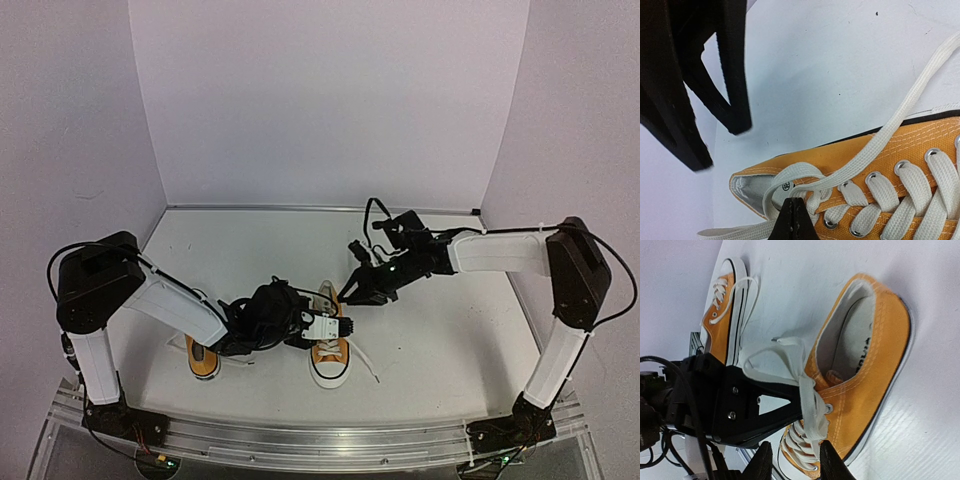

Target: Tie the shoes

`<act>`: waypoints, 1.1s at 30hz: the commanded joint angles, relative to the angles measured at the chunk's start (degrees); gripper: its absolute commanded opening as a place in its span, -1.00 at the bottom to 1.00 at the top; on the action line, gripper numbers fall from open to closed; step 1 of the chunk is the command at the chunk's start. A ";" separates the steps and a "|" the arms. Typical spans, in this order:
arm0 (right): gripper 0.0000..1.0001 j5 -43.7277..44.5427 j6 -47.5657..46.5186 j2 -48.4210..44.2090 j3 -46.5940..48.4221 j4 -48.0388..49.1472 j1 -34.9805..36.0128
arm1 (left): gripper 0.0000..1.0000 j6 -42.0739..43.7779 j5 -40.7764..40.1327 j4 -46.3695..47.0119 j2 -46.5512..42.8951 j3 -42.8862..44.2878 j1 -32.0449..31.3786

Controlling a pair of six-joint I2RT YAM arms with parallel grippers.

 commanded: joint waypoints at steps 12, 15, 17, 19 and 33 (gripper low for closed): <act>-0.70 0.68 -2.38 8.26 3.85 0.21 -1.20 | -1.00 0.75 -0.95 1.73 -0.15 -0.49 0.13; -0.70 -1.80 -2.18 8.62 3.90 1.08 -0.90 | -1.00 0.65 -1.03 1.74 -0.04 -0.38 0.12; -0.69 -3.31 -1.54 8.31 3.37 2.17 -0.85 | -1.00 0.53 -1.04 1.71 0.04 -0.34 0.08; -0.65 -5.09 -0.79 7.94 2.64 3.69 -0.89 | -1.00 0.55 -1.04 1.79 0.05 -0.35 0.10; -0.59 -10.38 0.66 8.47 0.75 6.61 -0.71 | -1.00 0.82 -1.30 2.08 0.82 0.08 0.12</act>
